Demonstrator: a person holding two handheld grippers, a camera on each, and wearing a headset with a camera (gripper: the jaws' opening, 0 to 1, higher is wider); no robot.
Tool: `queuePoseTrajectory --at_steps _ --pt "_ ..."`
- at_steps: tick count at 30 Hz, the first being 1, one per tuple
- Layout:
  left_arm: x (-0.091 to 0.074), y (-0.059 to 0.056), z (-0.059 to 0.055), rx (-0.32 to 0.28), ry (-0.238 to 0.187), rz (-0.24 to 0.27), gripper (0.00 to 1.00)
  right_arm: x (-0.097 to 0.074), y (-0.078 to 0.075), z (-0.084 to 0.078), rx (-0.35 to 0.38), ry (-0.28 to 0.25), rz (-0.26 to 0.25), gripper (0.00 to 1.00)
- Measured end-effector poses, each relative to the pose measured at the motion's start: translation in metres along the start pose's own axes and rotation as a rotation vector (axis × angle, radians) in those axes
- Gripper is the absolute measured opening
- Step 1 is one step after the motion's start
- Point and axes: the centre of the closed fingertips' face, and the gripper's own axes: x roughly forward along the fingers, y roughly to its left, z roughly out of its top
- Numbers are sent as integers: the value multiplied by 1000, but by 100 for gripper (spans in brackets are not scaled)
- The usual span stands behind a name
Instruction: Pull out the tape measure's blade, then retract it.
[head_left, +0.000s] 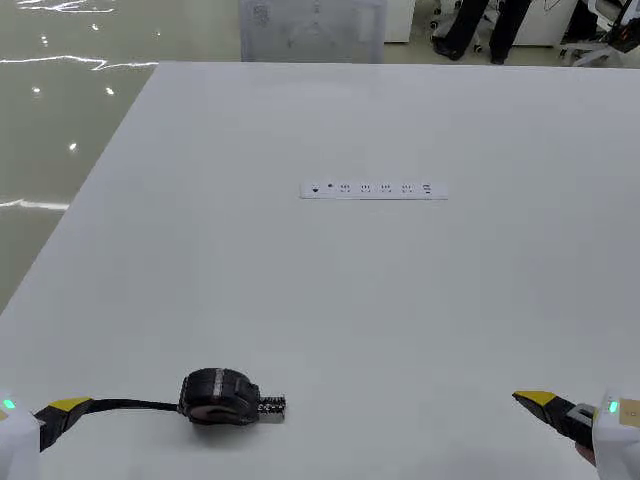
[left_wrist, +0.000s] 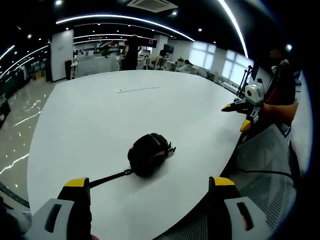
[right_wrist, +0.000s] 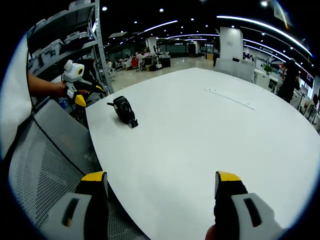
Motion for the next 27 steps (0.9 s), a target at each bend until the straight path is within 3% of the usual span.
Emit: queuePoseTrajectory --at_steps 19,27 --pt "-9 5 -8 12 9 -12 95 -11 -5 -10 13 18 -10 90" --pt "-9 4 -6 18 7 -15 95 -11 -3 -12 12 25 -7 90"
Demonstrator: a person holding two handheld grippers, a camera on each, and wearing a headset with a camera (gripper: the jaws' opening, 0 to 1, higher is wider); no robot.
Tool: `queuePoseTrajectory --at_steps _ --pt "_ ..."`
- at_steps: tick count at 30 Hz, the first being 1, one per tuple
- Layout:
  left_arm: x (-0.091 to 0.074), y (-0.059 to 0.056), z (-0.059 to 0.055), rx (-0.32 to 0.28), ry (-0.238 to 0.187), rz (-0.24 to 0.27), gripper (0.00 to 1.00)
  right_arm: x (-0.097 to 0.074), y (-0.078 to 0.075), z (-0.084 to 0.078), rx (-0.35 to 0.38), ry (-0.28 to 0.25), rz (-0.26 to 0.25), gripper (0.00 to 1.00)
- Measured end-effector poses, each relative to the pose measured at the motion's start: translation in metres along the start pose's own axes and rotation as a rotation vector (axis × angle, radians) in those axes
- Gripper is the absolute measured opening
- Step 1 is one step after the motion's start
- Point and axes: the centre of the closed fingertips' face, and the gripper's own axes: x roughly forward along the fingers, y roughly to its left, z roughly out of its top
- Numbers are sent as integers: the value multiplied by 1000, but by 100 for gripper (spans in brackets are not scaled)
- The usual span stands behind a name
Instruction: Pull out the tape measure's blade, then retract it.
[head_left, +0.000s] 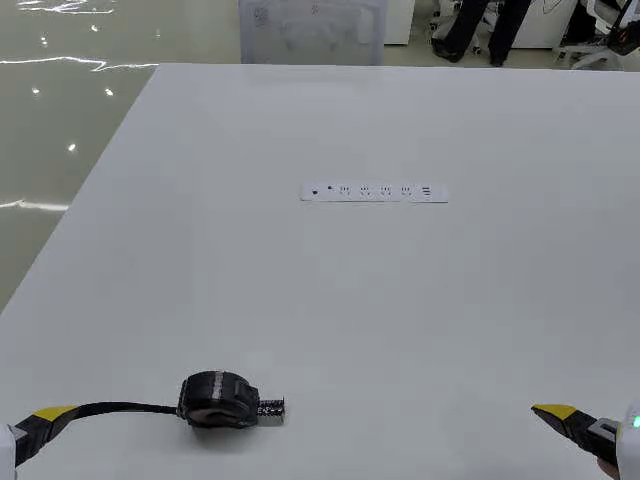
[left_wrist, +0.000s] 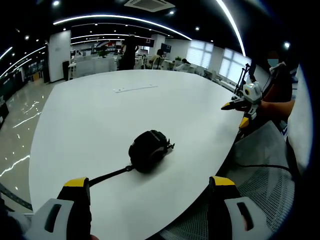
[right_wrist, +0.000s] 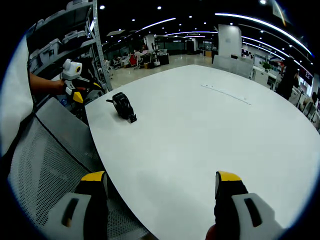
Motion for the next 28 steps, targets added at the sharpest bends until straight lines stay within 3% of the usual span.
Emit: queuePoseTrajectory --at_steps 28 --pt "2 -1 0 6 9 -12 95 0 2 1 -16 10 -1 90"
